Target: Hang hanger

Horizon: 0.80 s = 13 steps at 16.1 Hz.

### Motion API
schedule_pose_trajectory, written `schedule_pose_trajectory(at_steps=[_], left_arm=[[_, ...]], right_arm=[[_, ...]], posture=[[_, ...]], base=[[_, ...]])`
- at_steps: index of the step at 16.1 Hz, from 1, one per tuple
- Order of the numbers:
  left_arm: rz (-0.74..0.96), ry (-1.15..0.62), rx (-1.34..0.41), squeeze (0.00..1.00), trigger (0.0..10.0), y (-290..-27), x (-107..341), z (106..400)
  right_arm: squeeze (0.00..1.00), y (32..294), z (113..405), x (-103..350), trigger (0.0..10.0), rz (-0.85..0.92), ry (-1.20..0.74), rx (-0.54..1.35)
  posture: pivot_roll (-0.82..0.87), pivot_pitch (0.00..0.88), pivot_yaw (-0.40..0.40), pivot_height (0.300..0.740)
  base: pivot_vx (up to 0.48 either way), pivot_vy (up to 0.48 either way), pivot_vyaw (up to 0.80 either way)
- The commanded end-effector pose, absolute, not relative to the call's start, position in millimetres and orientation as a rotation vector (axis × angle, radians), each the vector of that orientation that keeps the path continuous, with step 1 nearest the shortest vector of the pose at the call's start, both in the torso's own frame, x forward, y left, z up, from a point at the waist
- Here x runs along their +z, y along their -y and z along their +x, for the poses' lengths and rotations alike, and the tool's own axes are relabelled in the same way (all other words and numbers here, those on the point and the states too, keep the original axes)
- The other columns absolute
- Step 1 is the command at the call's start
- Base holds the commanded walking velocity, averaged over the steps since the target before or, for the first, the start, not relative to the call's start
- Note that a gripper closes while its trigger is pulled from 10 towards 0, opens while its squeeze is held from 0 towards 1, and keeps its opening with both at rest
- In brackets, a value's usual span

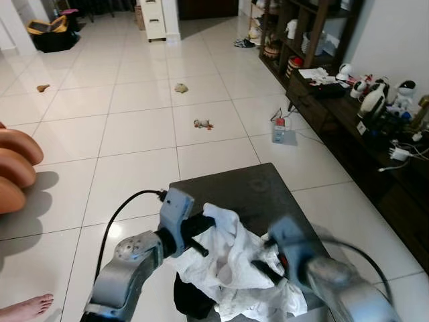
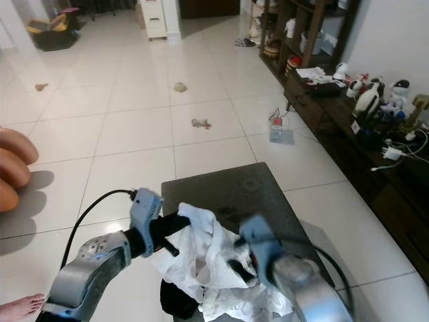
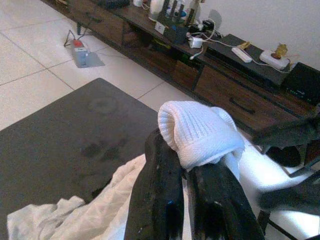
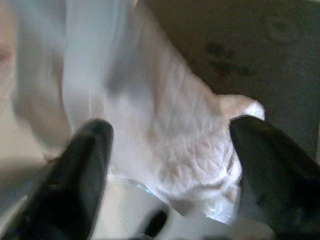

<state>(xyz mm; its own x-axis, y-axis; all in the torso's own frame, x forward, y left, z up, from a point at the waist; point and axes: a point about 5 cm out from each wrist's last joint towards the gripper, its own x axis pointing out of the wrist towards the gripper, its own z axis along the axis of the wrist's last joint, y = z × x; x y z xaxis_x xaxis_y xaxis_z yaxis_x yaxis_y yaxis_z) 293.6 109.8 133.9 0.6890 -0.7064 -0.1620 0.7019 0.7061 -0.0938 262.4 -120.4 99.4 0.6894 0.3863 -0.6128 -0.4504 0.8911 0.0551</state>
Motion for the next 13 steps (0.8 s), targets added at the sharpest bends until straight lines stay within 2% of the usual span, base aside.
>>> schedule_pose_trajectory(at_steps=[1, 2, 4, 8, 11, 13], left_arm=[[-0.010, -0.202, -0.801, 0.00, 0.0, -105, 136, 295], [-0.012, -0.201, -0.796, 0.00, 0.0, -102, 137, 295], [-0.034, -0.185, -0.769, 0.00, 0.0, -98, 142, 299], [-0.045, -0.170, -0.716, 0.00, 0.0, -94, 145, 305], [-0.059, -0.163, -0.711, 0.00, 0.0, -89, 148, 308], [-0.102, -0.148, -0.687, 0.00, 0.0, -86, 153, 311]], right_arm=[[0.00, 118, 265, 105, 10.0, -0.013, -0.664, 0.436], [0.00, 116, 259, 99, 10.0, 0.011, -0.745, 0.410], [0.00, 108, 248, 98, 10.0, 0.175, -0.790, 0.395], [0.00, 109, 236, 101, 10.0, 0.119, -0.841, 0.369], [0.00, 117, 250, 102, 10.0, 0.231, -0.823, 0.211], [0.00, 114, 262, 109, 10.0, 0.379, -0.775, 0.103]], posture=[[0.00, 0.131, 0.026, 0.740], [0.00, 0.138, 0.023, 0.740], [0.00, 0.142, 0.021, 0.740], [-0.02, 0.143, 0.013, 0.740], [-0.01, 0.141, 0.014, 0.740], [-0.02, 0.136, 0.013, 0.740]], base=[[0.000, 0.000, 0.00], [0.000, 0.000, 0.00], [0.000, 0.000, 0.00], [0.000, 0.000, 0.00], [0.000, 0.000, 0.00], [0.000, 0.000, 0.00]])
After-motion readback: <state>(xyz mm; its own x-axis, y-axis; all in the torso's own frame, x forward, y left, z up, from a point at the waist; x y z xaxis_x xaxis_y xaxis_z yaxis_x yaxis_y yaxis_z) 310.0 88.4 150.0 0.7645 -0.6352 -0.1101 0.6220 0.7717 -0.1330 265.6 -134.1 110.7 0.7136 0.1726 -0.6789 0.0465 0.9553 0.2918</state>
